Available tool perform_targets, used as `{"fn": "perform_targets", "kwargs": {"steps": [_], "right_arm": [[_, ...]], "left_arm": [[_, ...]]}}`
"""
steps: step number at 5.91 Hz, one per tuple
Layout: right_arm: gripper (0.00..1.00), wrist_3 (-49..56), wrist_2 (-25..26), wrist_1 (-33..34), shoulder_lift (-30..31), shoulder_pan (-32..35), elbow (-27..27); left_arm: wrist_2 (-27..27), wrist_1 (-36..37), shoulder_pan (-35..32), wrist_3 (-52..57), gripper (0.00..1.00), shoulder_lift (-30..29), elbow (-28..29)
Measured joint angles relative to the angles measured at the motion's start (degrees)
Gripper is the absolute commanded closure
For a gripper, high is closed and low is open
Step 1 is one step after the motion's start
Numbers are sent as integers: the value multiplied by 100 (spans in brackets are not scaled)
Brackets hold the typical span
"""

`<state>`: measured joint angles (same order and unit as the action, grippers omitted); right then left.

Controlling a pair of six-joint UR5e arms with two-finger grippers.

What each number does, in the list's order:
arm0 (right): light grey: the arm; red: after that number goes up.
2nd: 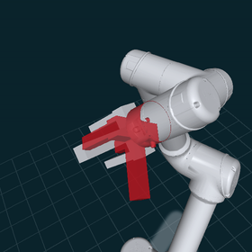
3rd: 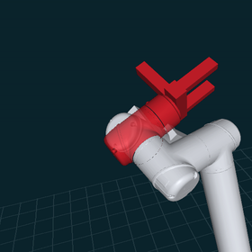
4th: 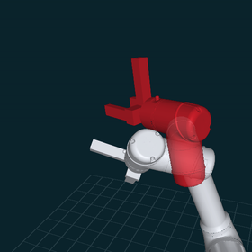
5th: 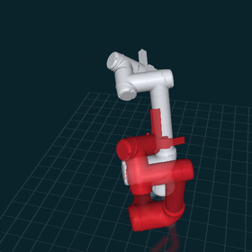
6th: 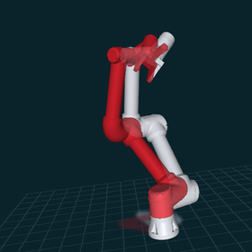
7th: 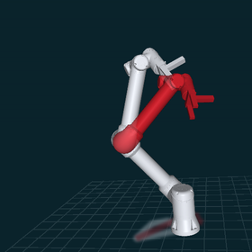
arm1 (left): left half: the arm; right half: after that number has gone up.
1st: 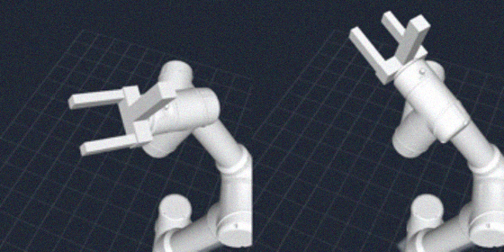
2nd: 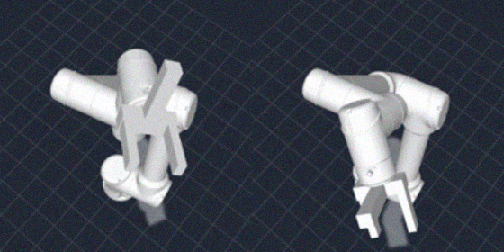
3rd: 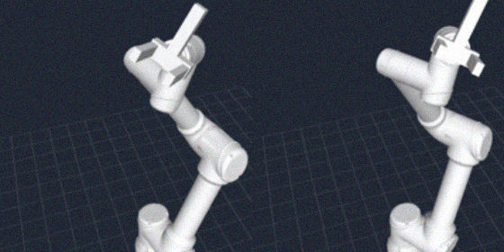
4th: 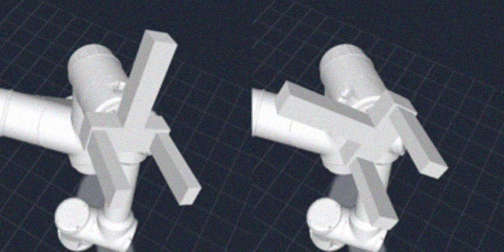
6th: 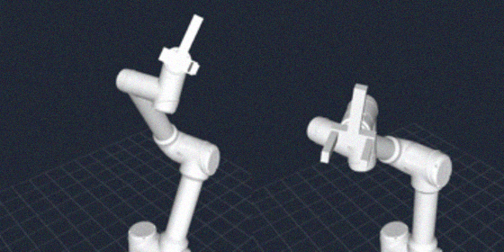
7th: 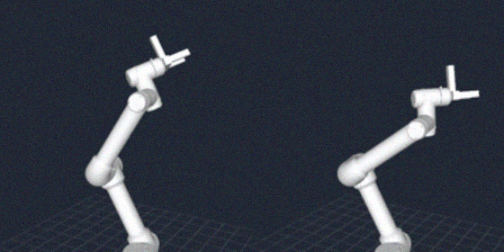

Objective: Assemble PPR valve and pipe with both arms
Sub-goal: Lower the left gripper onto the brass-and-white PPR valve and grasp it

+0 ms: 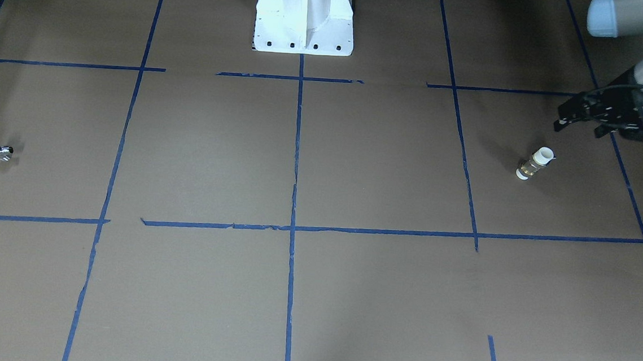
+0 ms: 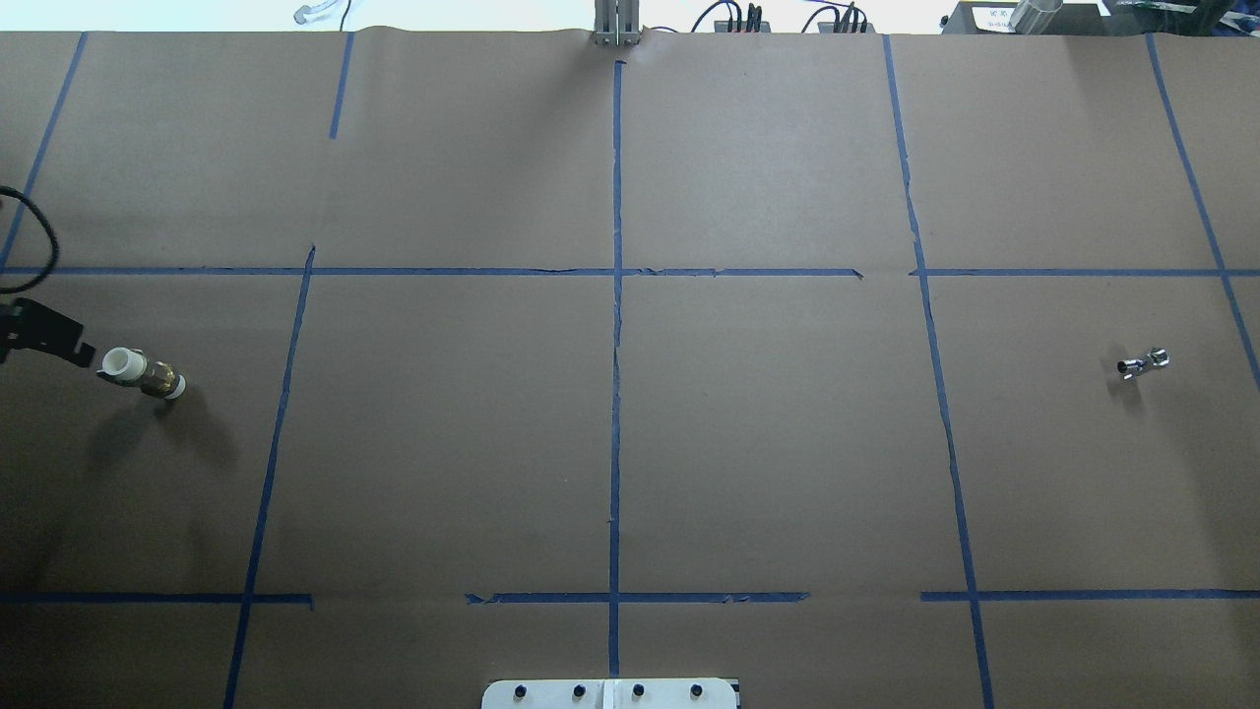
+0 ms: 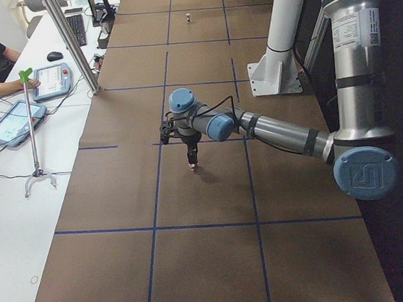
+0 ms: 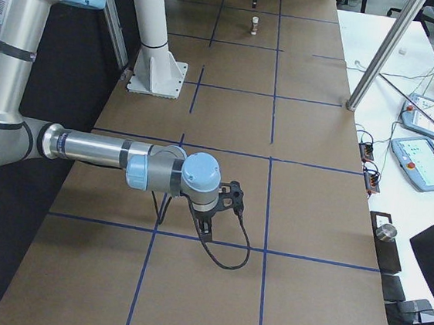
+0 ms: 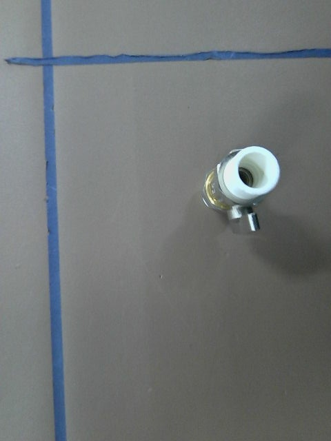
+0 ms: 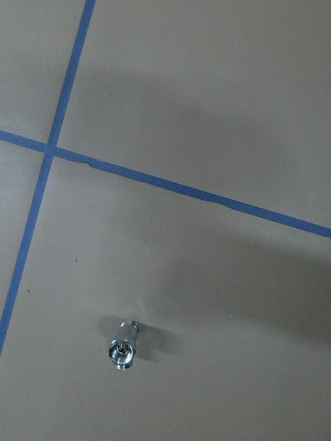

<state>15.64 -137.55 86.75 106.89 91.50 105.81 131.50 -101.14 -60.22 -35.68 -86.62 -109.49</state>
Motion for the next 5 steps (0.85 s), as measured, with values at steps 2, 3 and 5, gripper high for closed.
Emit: {"fn": "perform_targets", "kwargs": {"steps": [2, 3, 5], "right_arm": [[0, 0, -3, 6, 1, 2, 1], [0, 0, -7, 8, 5, 6, 1], [0, 3, -15, 8, 7, 8, 6]], "left_arm": [[-328, -110, 319, -108, 0, -383, 577], [-354, -151, 413, -113, 1, -467, 722], [-362, -168, 479, -122, 33, -499, 716]]}}
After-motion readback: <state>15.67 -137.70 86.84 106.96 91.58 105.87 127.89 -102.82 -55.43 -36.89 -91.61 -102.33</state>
